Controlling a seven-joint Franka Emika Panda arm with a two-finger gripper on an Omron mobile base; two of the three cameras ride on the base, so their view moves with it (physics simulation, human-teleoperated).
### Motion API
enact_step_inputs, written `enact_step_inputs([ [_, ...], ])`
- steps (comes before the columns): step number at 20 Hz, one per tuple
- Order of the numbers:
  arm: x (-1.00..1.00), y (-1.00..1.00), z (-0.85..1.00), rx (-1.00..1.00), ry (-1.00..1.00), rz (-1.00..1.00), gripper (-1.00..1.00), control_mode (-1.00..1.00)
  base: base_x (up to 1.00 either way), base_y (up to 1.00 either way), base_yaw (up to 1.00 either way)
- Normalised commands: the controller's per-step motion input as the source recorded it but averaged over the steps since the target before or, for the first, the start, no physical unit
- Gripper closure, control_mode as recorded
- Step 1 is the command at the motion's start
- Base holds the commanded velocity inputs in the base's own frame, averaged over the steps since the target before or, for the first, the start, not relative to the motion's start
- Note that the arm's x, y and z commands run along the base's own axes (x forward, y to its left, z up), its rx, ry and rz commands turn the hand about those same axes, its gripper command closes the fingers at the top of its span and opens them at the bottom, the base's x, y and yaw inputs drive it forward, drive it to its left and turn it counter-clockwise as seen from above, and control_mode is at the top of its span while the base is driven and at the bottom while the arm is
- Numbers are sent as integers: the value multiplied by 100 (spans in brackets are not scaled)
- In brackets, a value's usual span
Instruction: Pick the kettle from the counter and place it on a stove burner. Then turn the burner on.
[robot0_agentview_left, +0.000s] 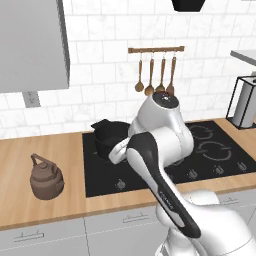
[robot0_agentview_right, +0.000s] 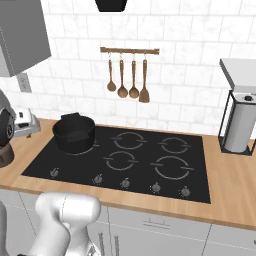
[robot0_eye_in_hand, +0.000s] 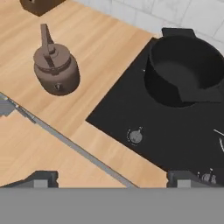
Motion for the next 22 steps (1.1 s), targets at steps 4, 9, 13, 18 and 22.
enact_step_inputs([
  [4, 1, 88, -11, 14, -6, 22, -100, -100, 0, 0, 0],
  [9, 50, 99, -16, 4, -2, 13, -100, -100, 0, 0, 0],
  [13, 89, 100, -4, -14, 1, 0, -100, -100, 0, 0, 0],
  [18, 77, 76, 0, -22, 13, -2, -100, -100, 0, 0, 0],
  [22, 8, 32, -1, -7, 4, 0, -100, -100, 0, 0, 0],
])
